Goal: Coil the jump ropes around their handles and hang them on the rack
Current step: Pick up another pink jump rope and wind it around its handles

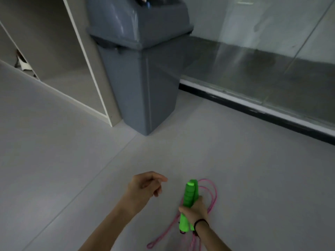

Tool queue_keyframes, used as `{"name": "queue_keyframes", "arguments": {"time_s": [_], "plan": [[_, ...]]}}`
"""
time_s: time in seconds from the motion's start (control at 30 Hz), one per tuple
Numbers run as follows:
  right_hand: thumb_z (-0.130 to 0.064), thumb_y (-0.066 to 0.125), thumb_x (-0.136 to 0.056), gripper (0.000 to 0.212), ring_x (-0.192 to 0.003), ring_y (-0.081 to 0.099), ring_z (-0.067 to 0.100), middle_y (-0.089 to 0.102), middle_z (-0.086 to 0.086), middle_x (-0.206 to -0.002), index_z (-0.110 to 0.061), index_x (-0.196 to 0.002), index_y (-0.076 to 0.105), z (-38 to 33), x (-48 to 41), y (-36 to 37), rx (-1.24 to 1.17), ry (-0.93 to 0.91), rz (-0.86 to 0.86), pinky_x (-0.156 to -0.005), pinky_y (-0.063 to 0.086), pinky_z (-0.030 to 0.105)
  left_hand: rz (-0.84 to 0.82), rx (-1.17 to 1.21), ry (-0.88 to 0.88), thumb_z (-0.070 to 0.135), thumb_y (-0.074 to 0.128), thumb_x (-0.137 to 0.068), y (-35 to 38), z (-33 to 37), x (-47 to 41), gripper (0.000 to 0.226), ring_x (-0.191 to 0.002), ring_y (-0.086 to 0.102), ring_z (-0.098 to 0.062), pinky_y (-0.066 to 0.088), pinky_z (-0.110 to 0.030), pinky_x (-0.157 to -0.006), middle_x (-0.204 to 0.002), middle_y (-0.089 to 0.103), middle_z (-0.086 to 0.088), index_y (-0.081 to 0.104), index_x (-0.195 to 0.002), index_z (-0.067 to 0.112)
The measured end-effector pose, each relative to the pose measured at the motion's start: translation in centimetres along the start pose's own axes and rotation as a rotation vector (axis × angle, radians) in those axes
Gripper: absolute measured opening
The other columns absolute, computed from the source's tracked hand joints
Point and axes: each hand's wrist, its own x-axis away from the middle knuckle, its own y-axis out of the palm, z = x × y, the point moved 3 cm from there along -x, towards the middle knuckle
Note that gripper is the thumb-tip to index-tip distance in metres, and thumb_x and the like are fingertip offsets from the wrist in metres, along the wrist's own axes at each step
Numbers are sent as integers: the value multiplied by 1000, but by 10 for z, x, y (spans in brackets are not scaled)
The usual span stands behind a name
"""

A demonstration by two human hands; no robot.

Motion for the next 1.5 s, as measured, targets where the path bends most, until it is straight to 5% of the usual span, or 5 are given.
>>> {"name": "queue_keyframes", "arguments": {"time_s": [0.4,0.67,0.93,1.2,1.5], "plan": [[-39,68,-49,53,-74,66,16,69,-4,-79,-34,-95,43,-333,313,-290,-70,-518,32,-63,53,32,-51,-113,161,59,77,-36,-32,406,105,87,-99,60,3,49,-17,-87,-106,65,10,54,-115,31],[-10,75,-71,46,-73,59,-6,58,-19,-84,-39,-90,45,-448,452,-430,-119,-734,9,-54,41,1,-51,-61,368,22,78,-65,-32,613,171,41,-75,58,6,47,-13,-73,-75,62,23,52,-93,36],[-40,84,-46,85,-93,57,19,55,-1,-106,-25,-119,44,-470,499,-494,-109,-792,283,-74,50,36,124,65,411,34,73,-47,-17,706,203,41,-94,68,-23,53,-41,-90,-96,72,-8,57,-85,38],[-19,68,-67,35,-91,63,29,65,6,-90,-25,-90,43,-443,506,-553,99,-703,285,-69,49,34,-95,149,339,3,75,-71,14,733,224,37,-84,61,-20,55,-34,-68,-94,59,-7,49,-92,20],[-30,56,-70,40,-101,61,27,63,3,-107,-23,-106,42,-414,505,-636,516,-721,477,-75,49,33,-244,-1458,840,65,75,-51,78,786,240,97,-138,18,-16,3,-67,-110,-137,44,6,39,-133,28]]}}
